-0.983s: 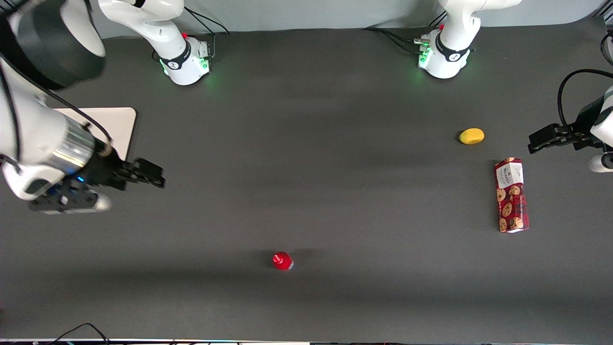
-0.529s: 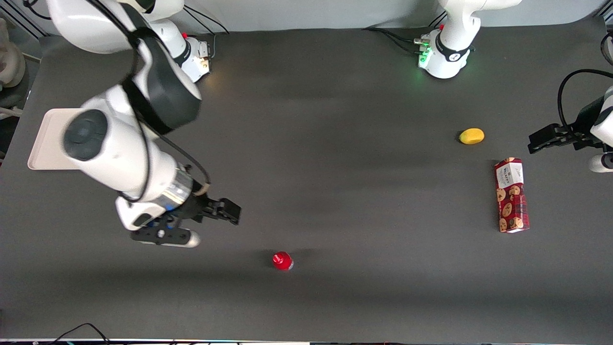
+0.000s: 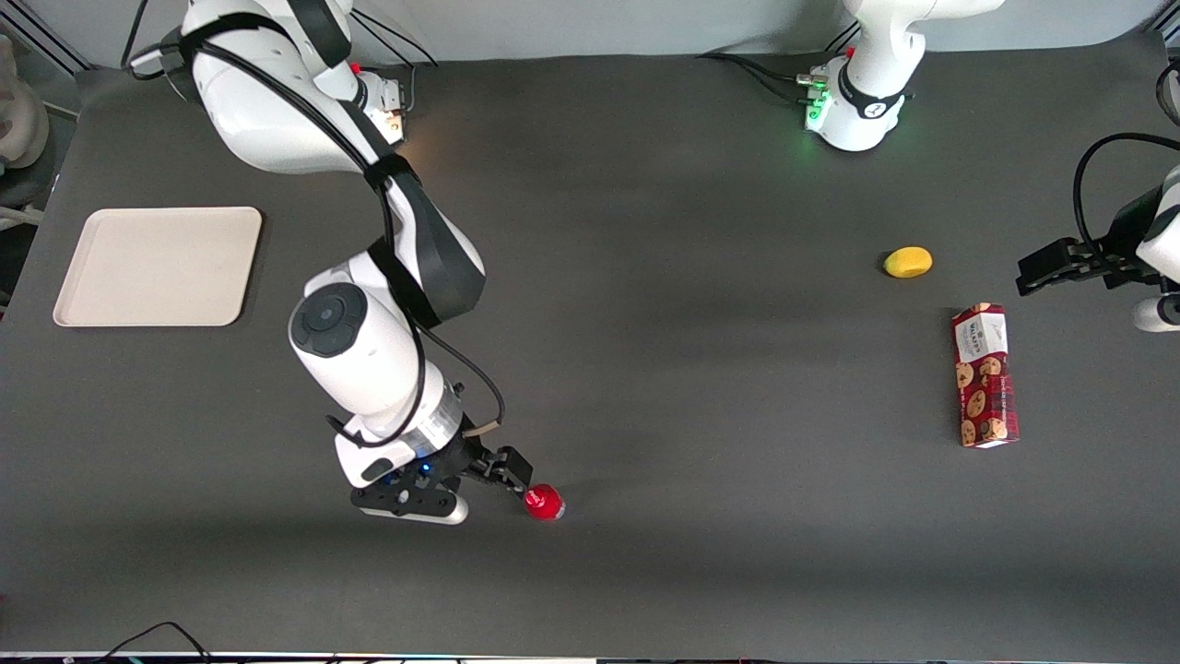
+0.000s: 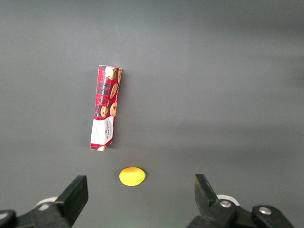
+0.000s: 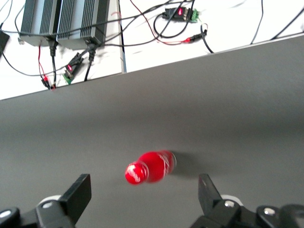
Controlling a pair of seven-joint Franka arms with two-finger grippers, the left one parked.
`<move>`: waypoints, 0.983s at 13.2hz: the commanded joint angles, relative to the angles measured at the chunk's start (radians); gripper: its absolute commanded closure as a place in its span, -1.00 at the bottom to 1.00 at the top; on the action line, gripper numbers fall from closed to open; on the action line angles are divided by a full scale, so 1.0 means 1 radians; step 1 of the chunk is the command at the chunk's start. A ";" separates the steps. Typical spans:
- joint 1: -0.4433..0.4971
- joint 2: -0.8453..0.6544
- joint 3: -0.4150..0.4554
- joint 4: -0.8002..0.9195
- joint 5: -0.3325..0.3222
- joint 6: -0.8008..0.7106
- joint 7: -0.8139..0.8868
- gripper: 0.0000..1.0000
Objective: Place coke bottle on tray
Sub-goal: 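Lower the right gripper and close it around the bottle's cap end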
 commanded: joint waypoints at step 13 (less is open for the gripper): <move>0.063 0.195 -0.035 0.106 -0.015 0.091 0.095 -0.98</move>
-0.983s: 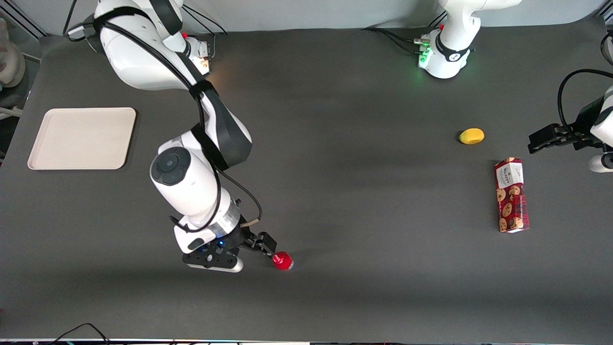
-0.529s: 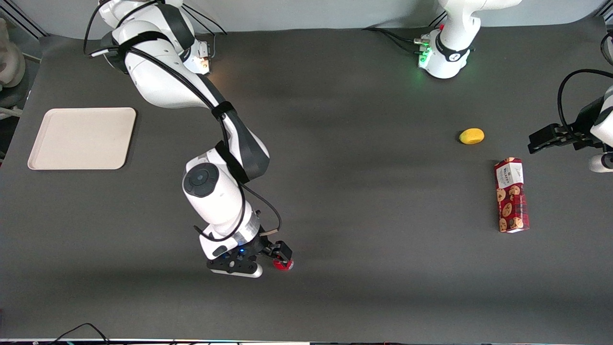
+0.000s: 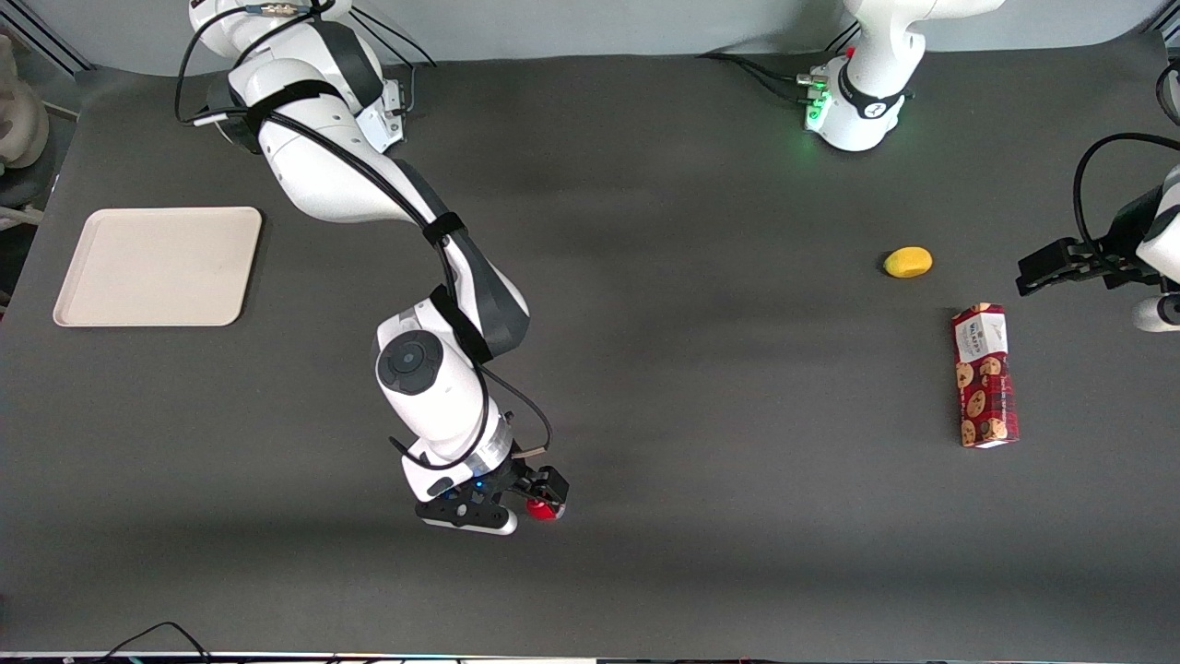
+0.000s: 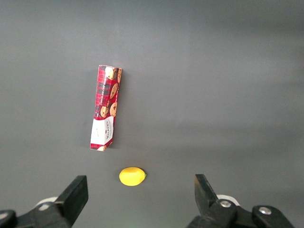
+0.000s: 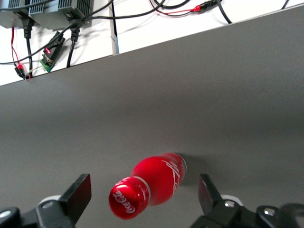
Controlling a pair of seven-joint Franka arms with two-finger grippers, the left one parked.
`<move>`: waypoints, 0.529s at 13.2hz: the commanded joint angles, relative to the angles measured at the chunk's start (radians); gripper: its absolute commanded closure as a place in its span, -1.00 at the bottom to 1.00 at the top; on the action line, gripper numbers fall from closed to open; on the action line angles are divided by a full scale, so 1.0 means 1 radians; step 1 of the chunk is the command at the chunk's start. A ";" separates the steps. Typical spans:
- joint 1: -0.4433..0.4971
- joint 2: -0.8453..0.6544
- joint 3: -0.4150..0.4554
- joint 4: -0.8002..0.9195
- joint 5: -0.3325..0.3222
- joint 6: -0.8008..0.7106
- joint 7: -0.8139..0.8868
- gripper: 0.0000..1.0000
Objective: Place coke bottle on tray
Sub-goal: 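Lower the right gripper and close it around the bottle's cap end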
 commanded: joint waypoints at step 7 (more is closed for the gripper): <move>0.018 0.033 -0.013 0.046 -0.015 0.003 0.039 0.46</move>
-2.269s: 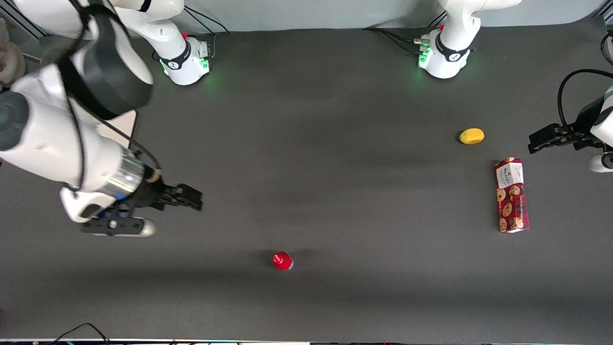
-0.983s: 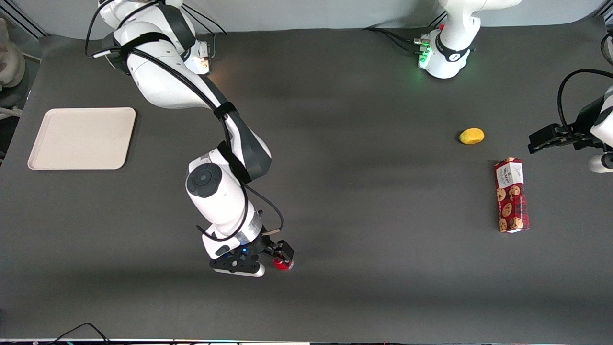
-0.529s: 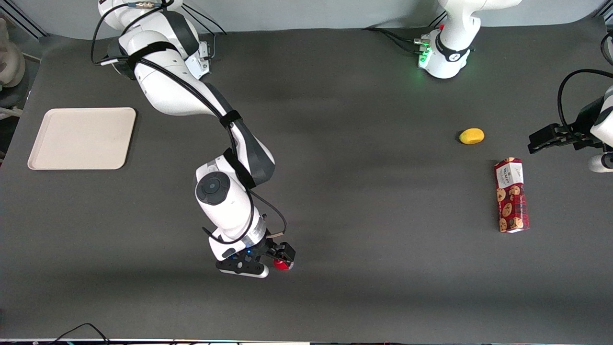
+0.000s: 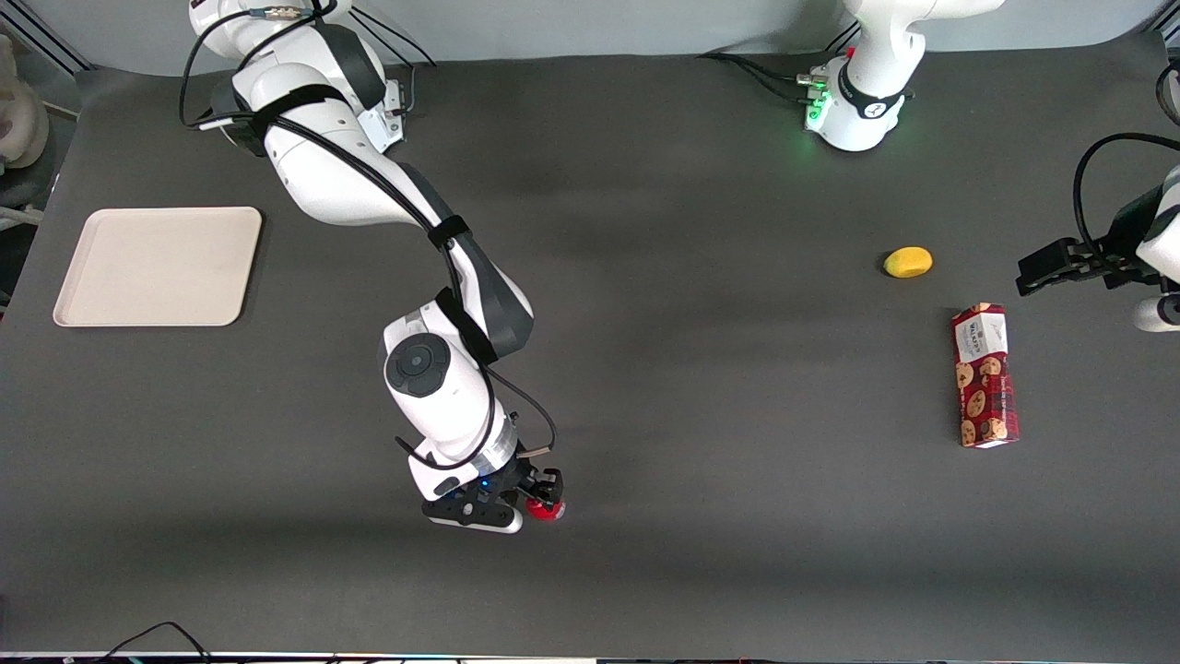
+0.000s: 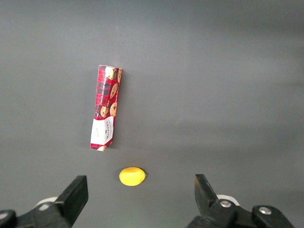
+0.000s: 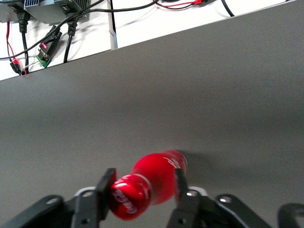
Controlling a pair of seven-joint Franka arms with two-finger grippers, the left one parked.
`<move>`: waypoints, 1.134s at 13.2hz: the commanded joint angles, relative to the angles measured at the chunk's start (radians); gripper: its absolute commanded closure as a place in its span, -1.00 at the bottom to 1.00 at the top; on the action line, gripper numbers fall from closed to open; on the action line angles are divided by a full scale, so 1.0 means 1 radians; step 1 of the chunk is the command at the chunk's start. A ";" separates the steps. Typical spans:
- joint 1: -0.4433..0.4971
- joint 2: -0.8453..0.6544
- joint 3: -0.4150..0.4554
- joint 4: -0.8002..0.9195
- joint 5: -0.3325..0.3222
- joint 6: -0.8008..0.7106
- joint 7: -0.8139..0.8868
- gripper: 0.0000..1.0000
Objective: Place coke bottle on tray
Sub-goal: 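Lower the right gripper and close it around the bottle's cap end, then lift the bottle and carry it toward the white tray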
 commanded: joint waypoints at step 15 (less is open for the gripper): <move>-0.287 -0.545 0.107 0.015 -0.009 -0.942 -0.442 0.92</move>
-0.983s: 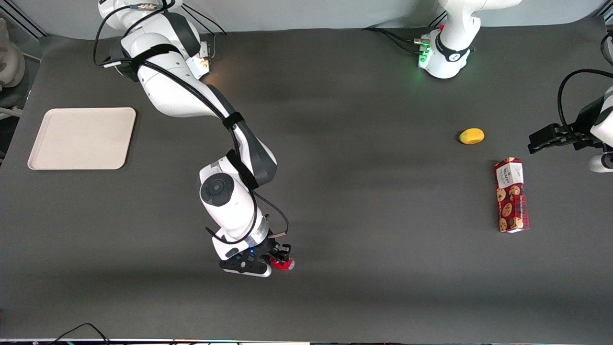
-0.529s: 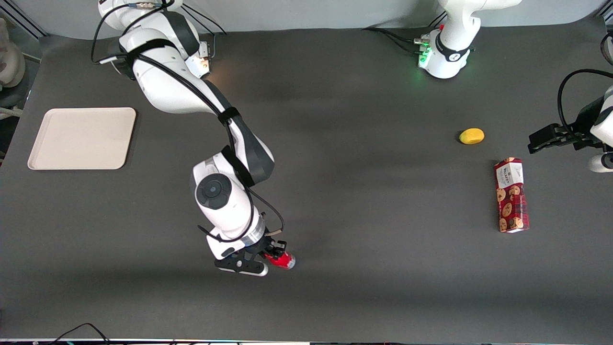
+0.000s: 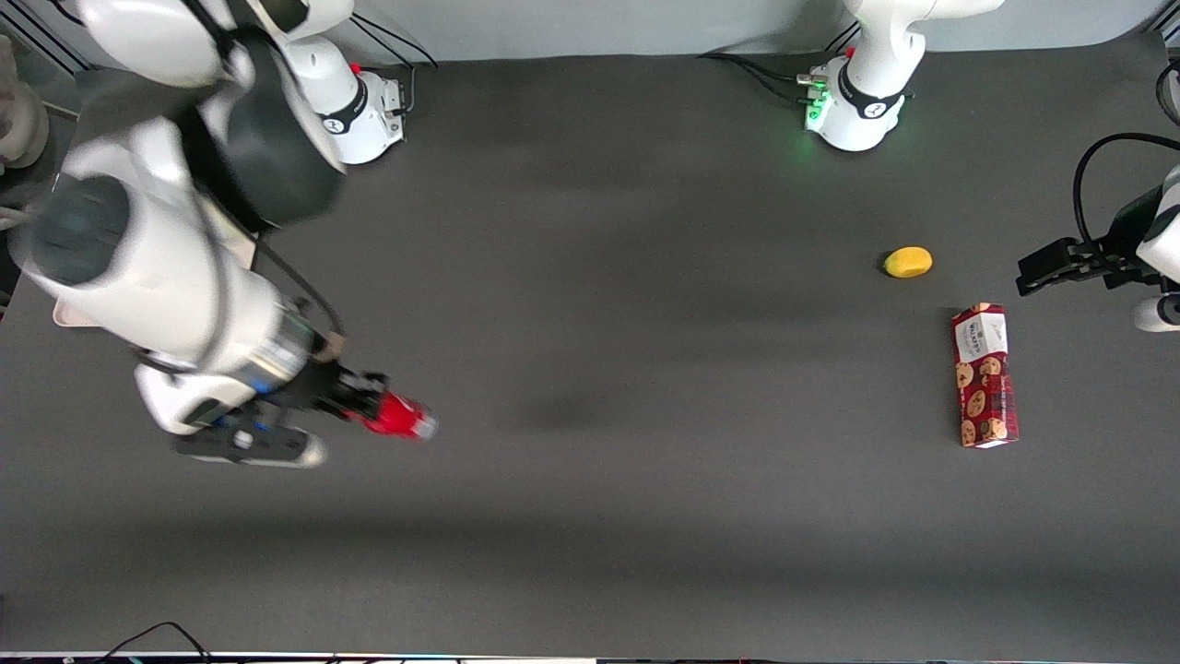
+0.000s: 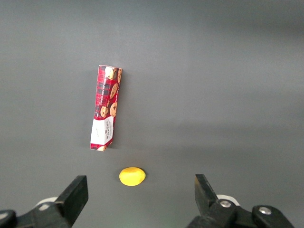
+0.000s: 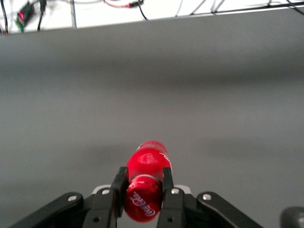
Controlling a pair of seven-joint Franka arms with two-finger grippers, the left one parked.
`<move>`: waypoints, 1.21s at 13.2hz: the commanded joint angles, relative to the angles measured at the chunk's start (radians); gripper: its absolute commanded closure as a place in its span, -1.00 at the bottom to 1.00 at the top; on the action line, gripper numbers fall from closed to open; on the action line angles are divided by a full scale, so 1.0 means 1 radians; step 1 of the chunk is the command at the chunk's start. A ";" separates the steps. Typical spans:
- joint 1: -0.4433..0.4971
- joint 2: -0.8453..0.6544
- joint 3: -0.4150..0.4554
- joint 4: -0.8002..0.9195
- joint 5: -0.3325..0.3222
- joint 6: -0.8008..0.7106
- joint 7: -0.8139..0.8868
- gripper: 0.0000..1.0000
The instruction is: Place coke bottle on tray
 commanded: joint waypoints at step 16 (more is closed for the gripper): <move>-0.383 -0.533 -0.630 -1.007 -0.110 0.408 -1.681 0.88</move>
